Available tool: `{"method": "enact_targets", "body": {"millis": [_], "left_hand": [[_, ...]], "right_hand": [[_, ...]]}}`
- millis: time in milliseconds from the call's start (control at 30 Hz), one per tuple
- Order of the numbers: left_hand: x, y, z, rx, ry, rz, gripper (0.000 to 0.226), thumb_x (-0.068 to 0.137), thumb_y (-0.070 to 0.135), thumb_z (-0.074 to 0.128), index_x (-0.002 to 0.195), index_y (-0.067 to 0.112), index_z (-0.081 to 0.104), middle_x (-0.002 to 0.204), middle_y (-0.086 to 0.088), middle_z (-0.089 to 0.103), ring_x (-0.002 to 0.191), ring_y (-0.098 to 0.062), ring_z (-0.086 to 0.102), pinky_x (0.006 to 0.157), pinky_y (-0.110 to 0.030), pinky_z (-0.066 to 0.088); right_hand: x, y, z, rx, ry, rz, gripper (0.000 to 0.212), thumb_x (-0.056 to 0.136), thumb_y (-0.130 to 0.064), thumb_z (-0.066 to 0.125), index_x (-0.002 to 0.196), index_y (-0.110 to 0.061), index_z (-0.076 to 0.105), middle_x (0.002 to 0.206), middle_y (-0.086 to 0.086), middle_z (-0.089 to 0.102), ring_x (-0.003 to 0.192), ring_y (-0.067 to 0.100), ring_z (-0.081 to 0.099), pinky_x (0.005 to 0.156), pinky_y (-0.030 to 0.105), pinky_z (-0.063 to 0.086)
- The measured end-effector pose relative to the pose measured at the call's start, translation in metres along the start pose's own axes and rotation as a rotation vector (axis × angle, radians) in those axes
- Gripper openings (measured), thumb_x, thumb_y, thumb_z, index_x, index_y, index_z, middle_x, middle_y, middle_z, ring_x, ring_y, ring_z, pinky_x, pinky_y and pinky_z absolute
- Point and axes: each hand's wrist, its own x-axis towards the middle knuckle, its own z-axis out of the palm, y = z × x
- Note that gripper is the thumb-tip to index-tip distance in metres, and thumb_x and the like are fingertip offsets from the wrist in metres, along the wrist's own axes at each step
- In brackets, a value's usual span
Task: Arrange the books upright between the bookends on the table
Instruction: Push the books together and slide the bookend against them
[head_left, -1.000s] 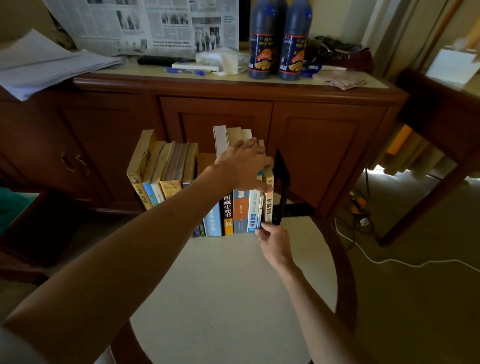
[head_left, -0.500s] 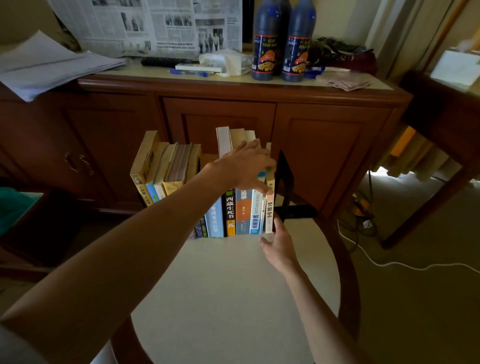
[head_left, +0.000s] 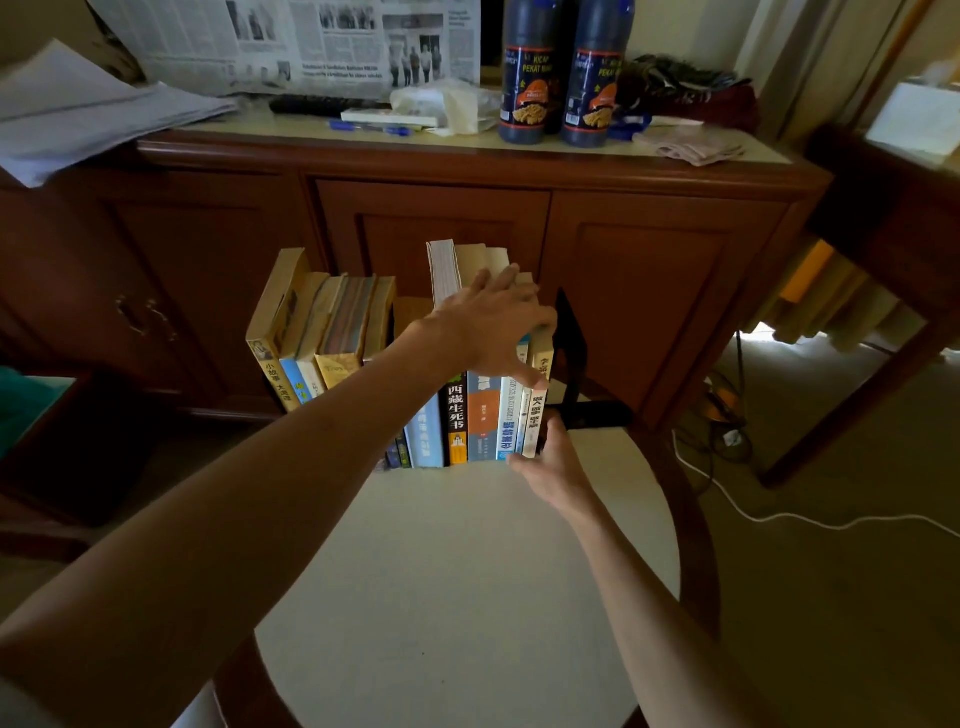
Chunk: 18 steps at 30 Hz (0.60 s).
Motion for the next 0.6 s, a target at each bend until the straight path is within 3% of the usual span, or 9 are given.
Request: {"method": "enact_targets", "body": {"millis": [67, 200, 300, 433, 533, 600], "left_hand": [[-0.001, 0.001, -0.001, -0.007, 0.008, 0.002, 0.074, 0.081, 0.069, 0.061, 0.139, 0.026, 0.046, 0.157, -0.013, 0.031, 0.15, -0.037, 0.007, 0.119, -0.058, 0.008], [-0.002, 0.001, -0.001, -0.015, 0.006, -0.001, 0.073, 0.082, 0.066, 0.062, 0.14, 0.025, 0.044, 0.157, -0.013, 0.03, 0.15, -0.038, 0.006, 0.119, -0.057, 0.007], [0.0, 0.001, 0.001, -0.004, 0.013, -0.002, 0.078, 0.08, 0.069, 0.062, 0.141, 0.025, 0.043, 0.159, -0.015, 0.025, 0.151, -0.038, 0.003, 0.12, -0.058, 0.007], [0.002, 0.003, 0.001, 0.015, -0.005, -0.01, 0.087, 0.079, 0.071, 0.061, 0.148, 0.025, 0.034, 0.163, -0.015, 0.016, 0.151, -0.039, 0.001, 0.12, -0.059, 0.007], [0.002, 0.005, -0.002, 0.033, -0.006, -0.007, 0.087, 0.08, 0.07, 0.06, 0.148, 0.024, 0.033, 0.161, -0.014, 0.023, 0.15, -0.039, 0.005, 0.12, -0.058, 0.007], [0.001, 0.005, -0.001, 0.035, -0.002, -0.009, 0.087, 0.08, 0.07, 0.06, 0.148, 0.024, 0.033, 0.161, -0.014, 0.024, 0.15, -0.039, 0.005, 0.12, -0.058, 0.007]], "right_hand": [[0.003, 0.0, 0.0, -0.007, -0.019, -0.02, 0.057, 0.084, -0.003, 0.072, 0.125, -0.022, 0.036, 0.125, 0.001, 0.06, 0.111, 0.011, 0.061, 0.069, 0.01, 0.049], [0.003, 0.0, 0.001, -0.099, -0.055, -0.072, 0.066, 0.088, -0.01, 0.07, 0.14, -0.015, 0.03, 0.139, 0.001, 0.052, 0.126, 0.015, 0.053, 0.072, 0.003, 0.042], [0.004, -0.001, -0.001, -0.185, -0.057, -0.098, 0.068, 0.091, -0.012, 0.067, 0.148, -0.015, 0.029, 0.141, 0.003, 0.052, 0.127, 0.018, 0.052, 0.087, 0.017, 0.041], [0.005, 0.003, -0.001, -0.191, -0.062, -0.098, 0.063, 0.091, -0.014, 0.068, 0.145, -0.016, 0.035, 0.14, 0.004, 0.054, 0.125, 0.017, 0.054, 0.089, 0.022, 0.044], [0.01, -0.001, -0.004, -0.054, -0.126, -0.145, 0.079, 0.082, -0.006, 0.075, 0.145, -0.026, 0.032, 0.139, -0.002, 0.052, 0.126, 0.01, 0.052, 0.093, 0.02, 0.047], [0.02, -0.008, -0.006, 0.034, -0.18, -0.175, 0.093, 0.068, -0.005, 0.085, 0.14, -0.032, 0.033, 0.131, -0.006, 0.054, 0.122, 0.007, 0.055, 0.098, 0.028, 0.05]]}}
